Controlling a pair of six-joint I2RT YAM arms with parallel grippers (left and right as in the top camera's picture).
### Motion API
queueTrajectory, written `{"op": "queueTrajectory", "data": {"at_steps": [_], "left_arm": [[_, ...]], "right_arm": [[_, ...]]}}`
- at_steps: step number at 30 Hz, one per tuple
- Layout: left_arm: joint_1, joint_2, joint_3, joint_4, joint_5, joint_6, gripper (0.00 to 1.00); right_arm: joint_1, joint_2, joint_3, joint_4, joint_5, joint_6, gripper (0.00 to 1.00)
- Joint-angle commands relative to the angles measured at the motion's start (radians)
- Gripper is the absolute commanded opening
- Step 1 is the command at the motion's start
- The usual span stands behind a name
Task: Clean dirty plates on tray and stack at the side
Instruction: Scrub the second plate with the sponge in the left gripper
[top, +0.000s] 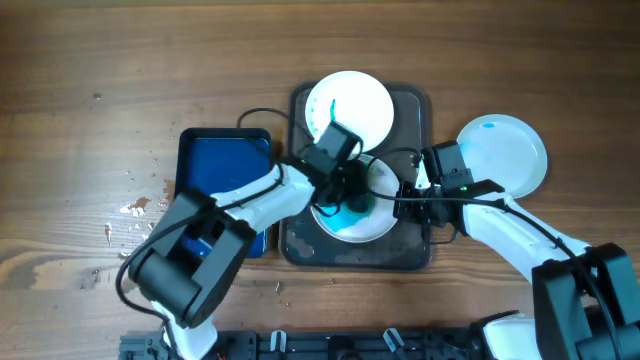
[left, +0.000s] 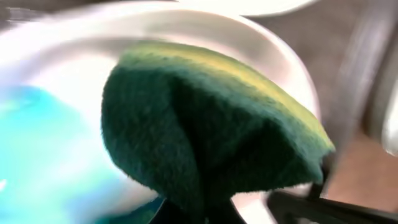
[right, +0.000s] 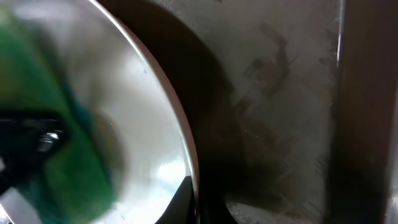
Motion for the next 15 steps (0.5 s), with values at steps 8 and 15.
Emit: {"op": "queueTrajectory", "data": {"at_steps": [8, 15], "left_arm": [[0.058, 0.063, 0.009, -0.051, -0.177, 0.007, 0.04], [0.093, 0.063, 0.089, -0.357, -0.356, 0.122, 0.04]], "right_arm": [[0.000, 0.015, -0.011, -0.011, -0.036, -0.064, 0.04], [0.000, 0.015, -0.011, -0.024, -0.036, -0.064, 0.04]]}}
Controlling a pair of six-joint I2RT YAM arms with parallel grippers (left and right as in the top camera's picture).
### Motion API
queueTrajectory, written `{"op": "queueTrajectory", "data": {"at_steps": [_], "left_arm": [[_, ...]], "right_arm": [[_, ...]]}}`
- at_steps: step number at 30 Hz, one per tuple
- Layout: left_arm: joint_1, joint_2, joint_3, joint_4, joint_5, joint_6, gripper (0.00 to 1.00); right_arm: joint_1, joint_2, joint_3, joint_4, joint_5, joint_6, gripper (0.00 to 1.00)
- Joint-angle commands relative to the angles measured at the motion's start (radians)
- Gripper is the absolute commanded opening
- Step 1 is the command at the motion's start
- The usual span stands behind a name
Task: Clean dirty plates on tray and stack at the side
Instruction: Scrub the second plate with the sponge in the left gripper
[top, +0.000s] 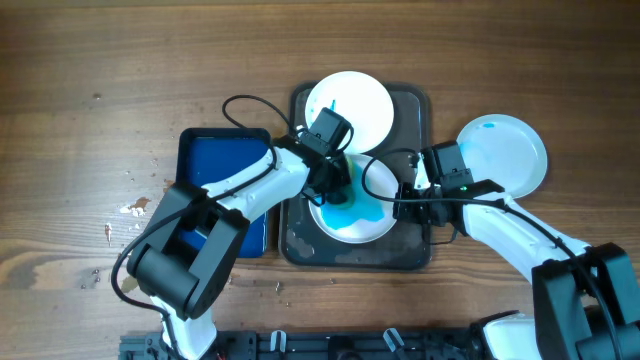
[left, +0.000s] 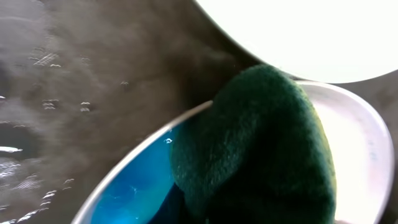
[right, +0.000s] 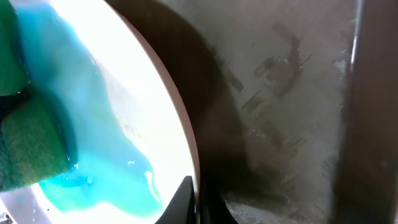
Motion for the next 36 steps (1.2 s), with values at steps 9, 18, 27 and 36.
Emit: {"op": "queueTrajectory", "data": {"at_steps": [9, 18, 27, 36], "left_arm": [[-0.074, 0.039, -0.019, -0.135, 0.333, 0.094, 0.04], [-0.090, 0.030, -0.018, -0.179, 0.124, -0.143, 0.04], [-0.051, -0.129, -0.017, -0.402, -0.179, -0.280, 0.04], [0.292, -0.564, -0.019, -0.571, -0.251, -0.045, 0.04]], "right_arm": [[0.000, 0.015, -0.012, -0.025, -0.023, -0.029, 0.04], [0.000, 0.015, -0.012, -0.025, -0.023, -0.029, 0.04], [0.000, 0.015, -0.012, -0.025, -0.023, -0.029, 0.04], [0.000, 0.015, -0.012, -0.025, -0.023, -0.029, 0.04]]}}
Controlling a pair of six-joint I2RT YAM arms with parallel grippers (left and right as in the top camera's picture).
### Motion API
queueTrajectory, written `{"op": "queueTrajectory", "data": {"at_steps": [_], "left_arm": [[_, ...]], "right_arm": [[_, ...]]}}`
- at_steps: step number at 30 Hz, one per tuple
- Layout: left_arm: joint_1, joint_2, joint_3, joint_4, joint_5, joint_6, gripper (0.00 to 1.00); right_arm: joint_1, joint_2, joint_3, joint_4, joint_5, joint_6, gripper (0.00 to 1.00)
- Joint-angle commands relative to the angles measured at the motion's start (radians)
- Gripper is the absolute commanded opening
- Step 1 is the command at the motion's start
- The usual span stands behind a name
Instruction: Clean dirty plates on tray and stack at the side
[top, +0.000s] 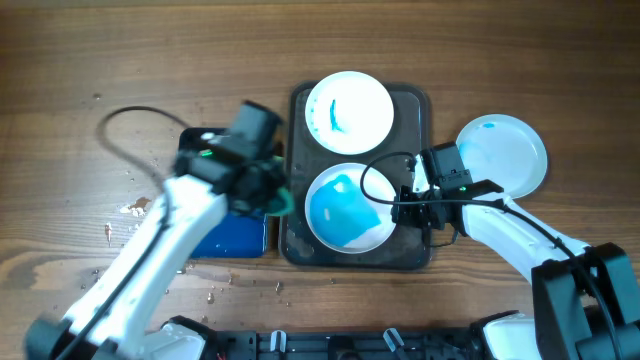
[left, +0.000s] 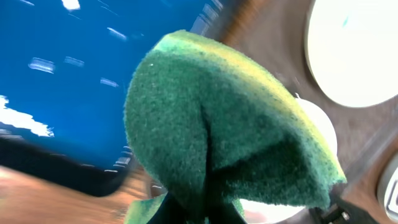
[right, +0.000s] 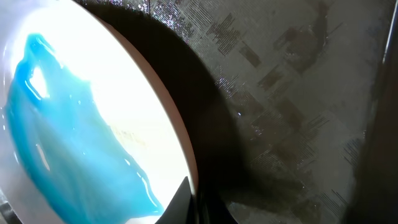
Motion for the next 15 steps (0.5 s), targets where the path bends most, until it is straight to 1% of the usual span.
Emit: {"op": "queueTrajectory", "data": {"at_steps": [1, 3, 4, 5, 6, 8, 10, 11, 12, 13, 15], "left_arm": [[0.168, -0.043, -0.020, -0.037, -0.145, 0.214, 0.04], [0.225, -0.012, -0.090, 0.016, -0.144, 0.293, 0.04], [0.246, 0.012, -0.146, 0.069, -0.144, 0.318, 0.04], [0.262, 0.044, -0.201, 0.136, -0.144, 0.336, 0.04], [0.282, 0.099, -0.257, 0.211, -0.143, 0.345, 0.07], [0.289, 0.145, -0.266, 0.230, -0.141, 0.343, 0.08], [0.291, 0.130, -0.256, 0.223, -0.104, 0.343, 0.38], [0.299, 0.097, -0.234, 0.190, -0.079, 0.343, 0.77], [0.306, 0.070, -0.219, 0.166, -0.074, 0.343, 0.90], [0.317, 0.039, -0.202, 0.140, -0.072, 0.343, 1.00], [0.361, -0.058, -0.158, 0.075, -0.065, 0.344, 1.00]], "right_arm": [[-0.004, 0.015, -0.011, 0.001, 0.013, -0.014, 0.04], [-0.004, 0.015, -0.011, 0.001, 0.013, -0.014, 0.04], [-0.004, 0.015, -0.011, 0.001, 0.013, -0.014, 0.04], [-0.004, 0.015, -0.011, 0.001, 0.013, -0.014, 0.04], [-0.004, 0.015, -0.011, 0.001, 0.013, -0.014, 0.04], [-0.004, 0.015, -0.011, 0.001, 0.013, -0.015, 0.04], [-0.004, 0.013, -0.001, -0.007, 0.011, -0.042, 0.04], [-0.004, -0.002, 0.040, -0.063, 0.011, -0.072, 0.04], [-0.004, -0.020, 0.073, -0.105, 0.023, -0.079, 0.04], [-0.004, -0.042, 0.110, -0.141, 0.025, -0.097, 0.05], [-0.004, -0.090, 0.214, -0.241, 0.025, -0.160, 0.04]]}}
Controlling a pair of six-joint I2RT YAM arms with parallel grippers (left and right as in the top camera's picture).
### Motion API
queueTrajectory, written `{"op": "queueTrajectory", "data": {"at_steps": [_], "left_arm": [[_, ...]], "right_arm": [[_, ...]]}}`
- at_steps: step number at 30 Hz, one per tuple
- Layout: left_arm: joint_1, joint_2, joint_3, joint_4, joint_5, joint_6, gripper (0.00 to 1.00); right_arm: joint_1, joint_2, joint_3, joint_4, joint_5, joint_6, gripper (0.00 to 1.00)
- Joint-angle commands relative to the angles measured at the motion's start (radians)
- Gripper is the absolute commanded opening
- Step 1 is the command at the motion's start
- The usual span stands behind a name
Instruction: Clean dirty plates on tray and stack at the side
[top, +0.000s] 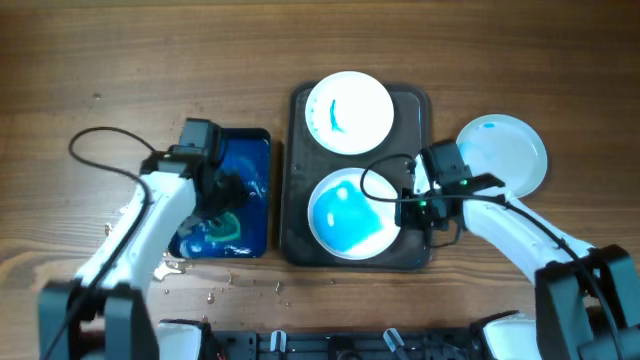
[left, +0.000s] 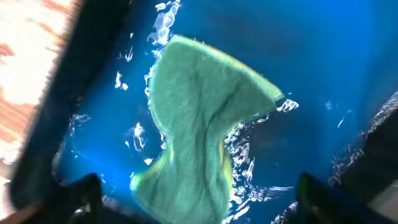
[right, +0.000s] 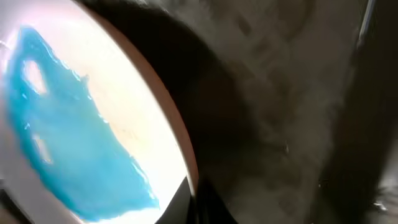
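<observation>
A dark tray holds two white plates. The far plate bears a small blue streak. The near plate has a wide blue smear, seen close in the right wrist view. My right gripper is shut on that plate's right rim. The green sponge lies in the water of the blue tub. My left gripper stands open around it, one finger on either side.
A third white plate with a faint blue spot lies on the wood to the right of the tray. Splashes and crumbs mark the table left of and in front of the tub.
My left gripper held the folded sponge at the tub's right edge. Now it is over the tub, open, and the sponge lies loose in the water. The right gripper still pinches the plate rim.
The sponge, in my left gripper, was first on the near plate's middle, then at its far left part, with the right gripper holding the rim. Then the sponge was off the tray by the tub. Now it sits in the tub water, let go; the plate stays smeared blue.
</observation>
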Motion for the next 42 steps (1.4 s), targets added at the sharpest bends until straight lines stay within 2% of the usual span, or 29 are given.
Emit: {"op": "queueTrajectory", "data": {"at_steps": [1, 4, 6, 9, 10, 11, 13, 16, 17, 21, 26, 29, 35, 42], "left_arm": [[0.084, -0.188, 0.097, -0.079, 0.024, 0.015, 1.00], [0.170, -0.351, 0.128, -0.109, 0.045, 0.015, 1.00], [0.200, -0.436, 0.128, -0.109, 0.067, 0.015, 1.00], [0.200, -0.506, 0.127, -0.118, 0.067, 0.014, 1.00], [0.201, -0.512, 0.127, -0.136, 0.067, 0.014, 1.00], [0.201, -0.511, 0.127, -0.141, 0.067, 0.014, 1.00], [0.201, -0.504, 0.127, -0.142, 0.066, 0.014, 1.00], [0.201, -0.499, 0.127, -0.142, 0.066, 0.014, 1.00], [0.201, -0.499, 0.127, -0.142, 0.066, 0.014, 1.00], [0.201, -0.499, 0.127, -0.142, 0.066, 0.014, 1.00], [0.201, -0.499, 0.127, -0.142, 0.066, 0.015, 1.00], [0.201, -0.499, 0.127, -0.142, 0.066, 0.014, 1.00], [0.201, -0.499, 0.127, -0.142, 0.066, 0.014, 1.00], [0.201, -0.499, 0.127, -0.142, 0.066, 0.015, 1.00]], "right_arm": [[-0.003, -0.097, 0.212, -0.130, 0.024, -0.126, 0.04], [0.047, -0.097, 0.389, -0.234, 0.125, -0.159, 0.04], [0.119, -0.087, 0.471, -0.232, 0.181, -0.150, 0.04], [0.293, -0.006, 0.561, -0.121, 0.264, -0.042, 0.04], [0.386, 0.065, 0.566, -0.023, 0.338, 0.020, 0.04], [0.421, 0.101, 0.566, 0.014, 0.381, 0.045, 0.04], [0.515, 0.209, 0.567, 0.130, 0.486, 0.053, 0.04], [0.626, 0.254, 0.568, 0.189, 0.700, 0.039, 0.04], [0.656, 0.248, 0.572, 0.200, 0.757, -0.001, 0.04], [0.800, 0.203, 0.576, 0.274, 1.181, -0.201, 0.04], [0.894, 0.189, 0.576, 0.455, 1.453, -0.530, 0.04], [0.909, 0.189, 0.576, 0.545, 1.515, -0.639, 0.04], [0.909, 0.189, 0.576, 0.678, 1.532, -0.762, 0.04], [0.909, 0.189, 0.576, 0.684, 1.532, -0.761, 0.05]]}}
